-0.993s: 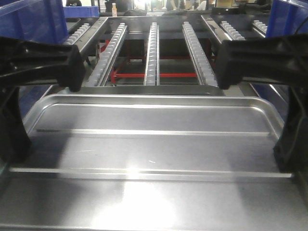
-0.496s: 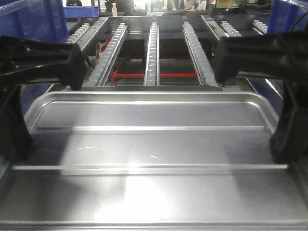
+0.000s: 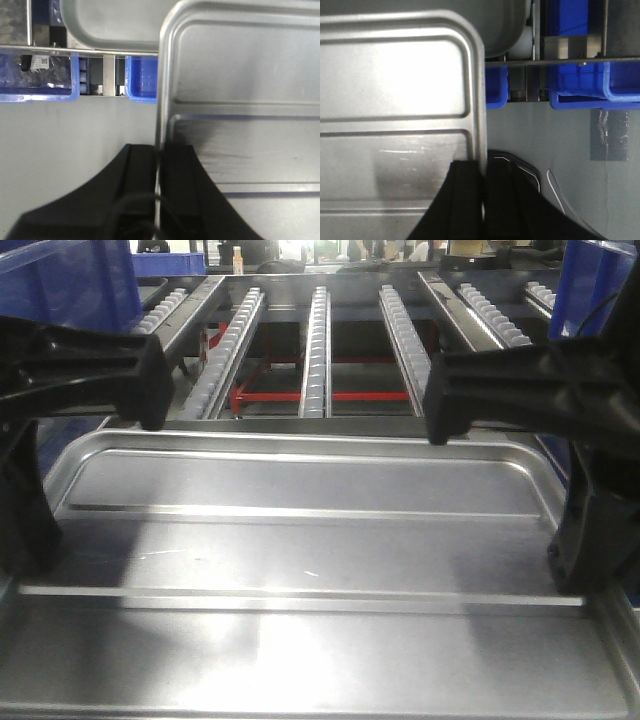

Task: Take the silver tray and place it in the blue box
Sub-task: 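Lift the tray with both grippers and pull it toward the robot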

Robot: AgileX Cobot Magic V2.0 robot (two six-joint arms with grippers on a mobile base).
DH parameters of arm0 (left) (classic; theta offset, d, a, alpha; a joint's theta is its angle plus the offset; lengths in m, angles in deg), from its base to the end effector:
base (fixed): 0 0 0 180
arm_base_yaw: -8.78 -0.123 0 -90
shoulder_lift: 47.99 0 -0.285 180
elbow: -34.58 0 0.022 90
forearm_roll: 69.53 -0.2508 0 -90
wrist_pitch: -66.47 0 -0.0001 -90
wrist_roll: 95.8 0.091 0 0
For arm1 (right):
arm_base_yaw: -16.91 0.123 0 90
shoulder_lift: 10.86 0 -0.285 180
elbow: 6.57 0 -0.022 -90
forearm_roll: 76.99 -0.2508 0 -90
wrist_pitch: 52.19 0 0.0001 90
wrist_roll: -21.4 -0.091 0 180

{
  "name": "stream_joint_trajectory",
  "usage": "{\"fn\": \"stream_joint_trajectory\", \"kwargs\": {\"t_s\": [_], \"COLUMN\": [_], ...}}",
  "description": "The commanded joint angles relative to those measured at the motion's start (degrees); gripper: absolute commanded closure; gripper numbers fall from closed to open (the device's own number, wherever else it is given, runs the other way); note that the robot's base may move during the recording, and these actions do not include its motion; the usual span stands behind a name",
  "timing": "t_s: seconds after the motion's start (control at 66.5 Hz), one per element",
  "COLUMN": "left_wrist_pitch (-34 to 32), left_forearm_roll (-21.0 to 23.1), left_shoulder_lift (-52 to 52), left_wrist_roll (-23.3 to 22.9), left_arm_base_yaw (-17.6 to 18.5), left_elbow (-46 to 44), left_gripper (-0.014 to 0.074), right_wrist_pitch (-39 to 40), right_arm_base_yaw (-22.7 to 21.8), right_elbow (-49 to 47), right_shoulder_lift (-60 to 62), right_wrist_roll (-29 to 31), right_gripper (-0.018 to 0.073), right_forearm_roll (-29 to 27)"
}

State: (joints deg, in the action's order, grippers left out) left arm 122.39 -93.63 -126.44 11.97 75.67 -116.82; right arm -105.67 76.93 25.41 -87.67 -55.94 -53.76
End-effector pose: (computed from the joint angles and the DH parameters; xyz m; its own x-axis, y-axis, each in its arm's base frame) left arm 0.1138 -0.1881 0.2690 -0.8929 0.0555 -0.4469 0.1190 0.9862 -0.1153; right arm 0.1295 0.1666 0.2594 -0.8966 0.1371 -0.4211 0.0701 0.9828 0.1707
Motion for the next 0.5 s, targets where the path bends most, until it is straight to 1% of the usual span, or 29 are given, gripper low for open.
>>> {"fn": "stream_joint_trajectory", "kwargs": {"t_s": [0.0, 0.481], "left_wrist_pitch": [-3.42, -3.42], "left_forearm_roll": [-0.28, -0.28], "left_shoulder_lift": [1.45, 1.45], "left_wrist_roll": [0.05, 0.05], "left_arm_base_yaw": [0.18, 0.18], "left_elbow": [-1.69, -1.69], "left_gripper": [0.061, 0.061], "right_wrist_pitch": [4.29, 3.81], "right_arm_base_yaw": [-0.19, -0.19], "right_elbow": [-1.7, -1.7], "right_shoulder_lift": [0.92, 0.9], "right_wrist_roll": [-0.23, -0.23], "right_gripper": [0.0505, 0.0505], "right_forearm_roll": [2.21, 2.21]}}
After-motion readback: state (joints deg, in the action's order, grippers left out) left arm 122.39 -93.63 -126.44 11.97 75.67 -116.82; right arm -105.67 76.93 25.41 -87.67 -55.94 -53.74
